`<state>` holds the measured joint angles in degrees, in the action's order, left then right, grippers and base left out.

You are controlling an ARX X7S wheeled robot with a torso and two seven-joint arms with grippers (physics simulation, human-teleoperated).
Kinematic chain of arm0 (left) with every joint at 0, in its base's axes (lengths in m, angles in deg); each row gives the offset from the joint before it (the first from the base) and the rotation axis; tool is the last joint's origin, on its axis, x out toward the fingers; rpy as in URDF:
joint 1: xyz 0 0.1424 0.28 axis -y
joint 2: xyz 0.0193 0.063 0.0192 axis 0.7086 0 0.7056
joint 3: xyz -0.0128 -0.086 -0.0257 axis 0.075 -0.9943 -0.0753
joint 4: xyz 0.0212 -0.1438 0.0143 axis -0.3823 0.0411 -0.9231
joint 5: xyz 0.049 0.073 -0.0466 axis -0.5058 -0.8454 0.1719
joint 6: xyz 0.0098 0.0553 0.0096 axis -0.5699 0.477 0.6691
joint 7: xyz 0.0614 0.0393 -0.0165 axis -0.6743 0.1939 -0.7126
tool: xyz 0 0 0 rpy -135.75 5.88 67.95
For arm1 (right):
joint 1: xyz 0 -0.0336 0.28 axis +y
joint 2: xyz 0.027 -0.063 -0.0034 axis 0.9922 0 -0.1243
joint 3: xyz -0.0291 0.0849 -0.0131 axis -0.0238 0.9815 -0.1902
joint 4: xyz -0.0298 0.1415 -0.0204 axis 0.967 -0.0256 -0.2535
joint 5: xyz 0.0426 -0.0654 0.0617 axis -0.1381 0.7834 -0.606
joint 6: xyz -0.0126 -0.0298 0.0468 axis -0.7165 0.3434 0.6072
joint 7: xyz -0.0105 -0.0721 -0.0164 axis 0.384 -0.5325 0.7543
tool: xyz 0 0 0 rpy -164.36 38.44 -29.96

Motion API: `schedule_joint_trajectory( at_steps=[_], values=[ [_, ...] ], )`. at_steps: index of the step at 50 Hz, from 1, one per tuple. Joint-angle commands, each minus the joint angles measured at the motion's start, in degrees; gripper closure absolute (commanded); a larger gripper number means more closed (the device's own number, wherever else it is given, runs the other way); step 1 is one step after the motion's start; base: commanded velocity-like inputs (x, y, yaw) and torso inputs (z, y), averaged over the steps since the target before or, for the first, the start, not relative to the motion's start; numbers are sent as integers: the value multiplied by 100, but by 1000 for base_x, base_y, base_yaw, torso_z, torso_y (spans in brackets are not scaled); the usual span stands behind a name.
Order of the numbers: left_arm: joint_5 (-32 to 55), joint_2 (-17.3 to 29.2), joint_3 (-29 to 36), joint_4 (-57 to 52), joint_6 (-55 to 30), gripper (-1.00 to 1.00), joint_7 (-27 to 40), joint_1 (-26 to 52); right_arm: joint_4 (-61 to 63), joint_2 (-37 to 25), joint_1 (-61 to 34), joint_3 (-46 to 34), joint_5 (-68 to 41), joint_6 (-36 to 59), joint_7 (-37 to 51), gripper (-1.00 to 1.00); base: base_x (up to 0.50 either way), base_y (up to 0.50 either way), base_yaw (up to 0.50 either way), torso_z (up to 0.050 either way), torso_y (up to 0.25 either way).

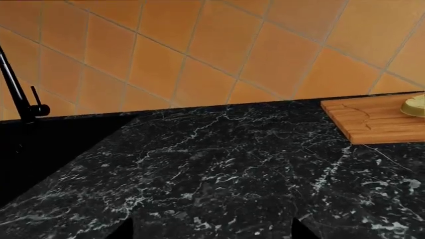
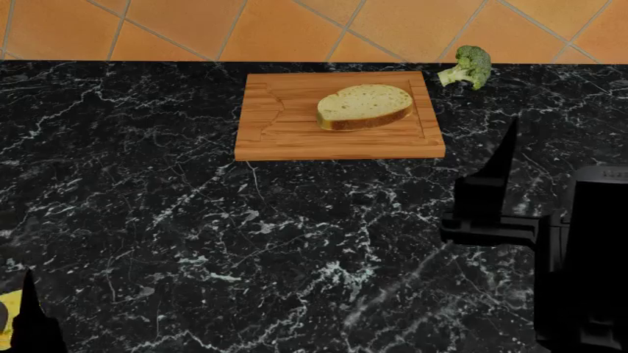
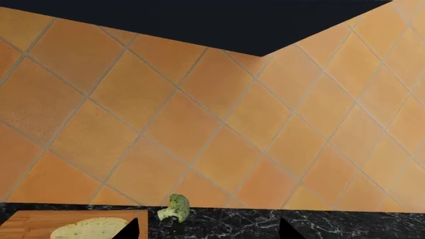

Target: Pick up the wedge of cheese and place it on the slice of bread to prepare a simple cheese on bread dish.

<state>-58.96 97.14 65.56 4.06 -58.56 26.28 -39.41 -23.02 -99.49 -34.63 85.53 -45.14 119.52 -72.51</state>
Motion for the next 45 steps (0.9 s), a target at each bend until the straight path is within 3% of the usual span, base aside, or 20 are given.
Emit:
schedule_joint_trajectory(
  at_steps=[1, 7, 21, 31, 45],
  values=[
    [502, -354, -677, 36, 174, -100, -167, -613, -70, 4, 143, -46, 19, -119, 14, -100, 0, 0, 0, 0, 0],
    [968, -617, -1206, -55, -303, -100, -190, -490, -8, -7, -10, -31, -36, 75, 36, -100, 0, 0, 0, 0, 0],
    [1206, -650, -1283, -118, -549, -100, -151, -539, -160, -13, 41, -136, 12, -71, 53, -100, 0, 0, 0, 0, 0],
    [554, -471, -356, 392, 1, -100, 175, -782, -189, -8, 160, -102, -13, -187, 43, -100, 0, 0, 0, 0, 0],
    [322, -413, 108, 603, 41, -100, 420, -708, -190, -6, 153, -66, -76, -157, 54, -100, 0, 0, 0, 0, 0]
  ],
)
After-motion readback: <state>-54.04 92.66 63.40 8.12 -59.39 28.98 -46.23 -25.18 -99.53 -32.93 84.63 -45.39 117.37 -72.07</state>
